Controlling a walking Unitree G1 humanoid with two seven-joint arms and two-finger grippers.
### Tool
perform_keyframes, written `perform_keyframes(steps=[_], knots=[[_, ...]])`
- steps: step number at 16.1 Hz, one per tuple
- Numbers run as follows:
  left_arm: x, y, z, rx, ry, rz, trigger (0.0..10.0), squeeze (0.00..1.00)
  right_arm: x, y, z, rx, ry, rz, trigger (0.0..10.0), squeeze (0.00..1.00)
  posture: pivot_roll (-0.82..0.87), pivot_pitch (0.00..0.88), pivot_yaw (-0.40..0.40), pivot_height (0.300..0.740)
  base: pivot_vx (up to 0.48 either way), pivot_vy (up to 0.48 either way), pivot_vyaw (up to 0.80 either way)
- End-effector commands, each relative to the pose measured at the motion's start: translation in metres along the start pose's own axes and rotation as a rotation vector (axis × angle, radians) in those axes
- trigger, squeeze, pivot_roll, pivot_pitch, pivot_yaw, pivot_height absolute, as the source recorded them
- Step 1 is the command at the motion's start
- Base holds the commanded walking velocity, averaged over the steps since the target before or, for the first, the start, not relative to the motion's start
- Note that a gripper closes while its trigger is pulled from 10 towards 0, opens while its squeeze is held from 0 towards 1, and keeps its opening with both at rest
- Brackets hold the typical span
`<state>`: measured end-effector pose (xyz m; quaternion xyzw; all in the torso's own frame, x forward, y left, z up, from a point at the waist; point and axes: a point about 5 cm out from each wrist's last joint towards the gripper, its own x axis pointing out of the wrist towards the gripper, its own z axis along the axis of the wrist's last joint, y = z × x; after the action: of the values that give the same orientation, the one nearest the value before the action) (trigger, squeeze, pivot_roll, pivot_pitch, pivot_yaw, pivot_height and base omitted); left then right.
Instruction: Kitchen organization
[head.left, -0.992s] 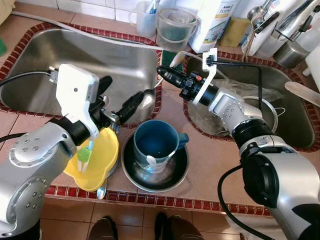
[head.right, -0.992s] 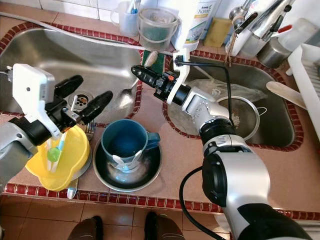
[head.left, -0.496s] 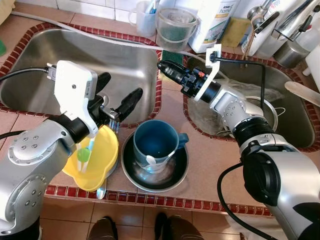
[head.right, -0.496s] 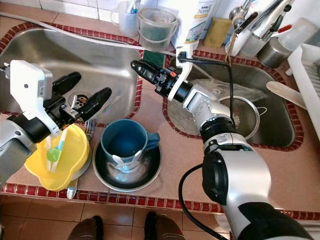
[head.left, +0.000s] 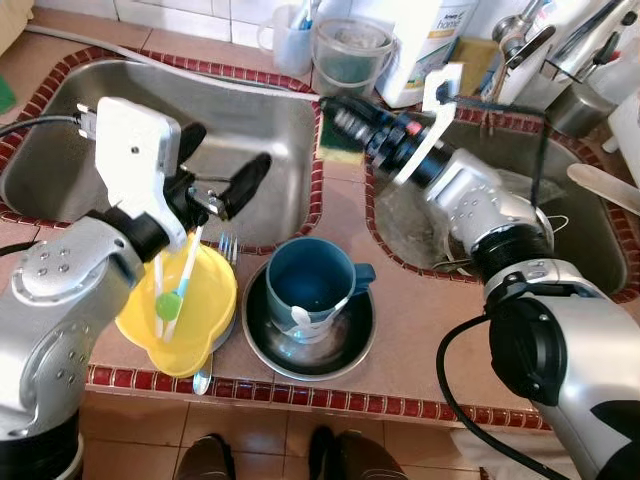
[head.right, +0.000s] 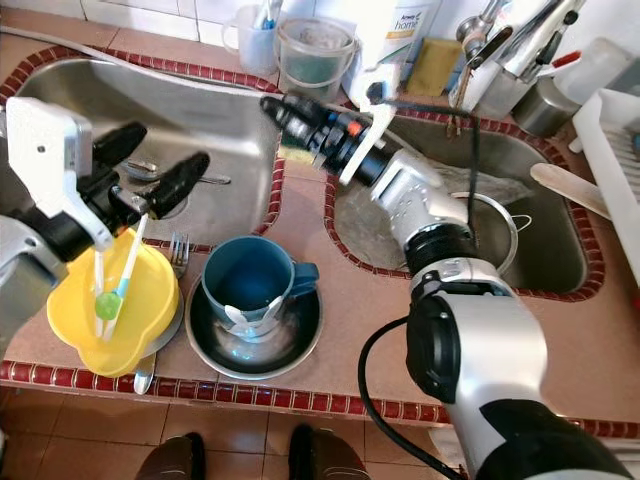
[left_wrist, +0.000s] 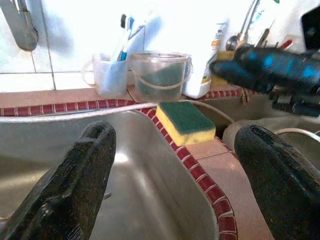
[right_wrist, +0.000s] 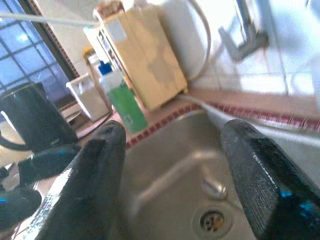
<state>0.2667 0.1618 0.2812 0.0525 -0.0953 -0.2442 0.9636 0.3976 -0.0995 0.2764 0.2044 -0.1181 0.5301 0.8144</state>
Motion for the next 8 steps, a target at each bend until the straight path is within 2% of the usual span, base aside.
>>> perform_keyframes(steps=[1,2,5,8], knots=[[0.003,0.001,-0.001,0.018,-0.015,0.023,10.0,0.0,-0.001,0.001,0.016,-0.061,-0.048,-0.003,10.0,0.0,0.12,0.14,-0.161,0.732,0.0,0.0,0.0],[0.005,0.001,-0.003,0.035,-0.009,0.033,10.0,0.0,0.0,0.002,0.018,-0.079,-0.063,-0.005,10.0,0.0,0.11,0.127,-0.158,0.732,0.0,0.0,0.0],[0.011,-0.004,-0.011,0.01,0.002,-0.002,10.0,0.0,-0.002,0.014,0.021,-0.123,-0.109,0.022,10.0,0.0,0.1,0.084,-0.151,0.732,0.0,0.0,0.0],[0.014,-0.003,-0.019,0.003,0.014,0.03,10.0,0.0,-0.016,0.024,0.025,-0.166,-0.156,-0.027,10.0,0.0,0.09,0.064,-0.152,0.732,0.0,0.0,0.0]])
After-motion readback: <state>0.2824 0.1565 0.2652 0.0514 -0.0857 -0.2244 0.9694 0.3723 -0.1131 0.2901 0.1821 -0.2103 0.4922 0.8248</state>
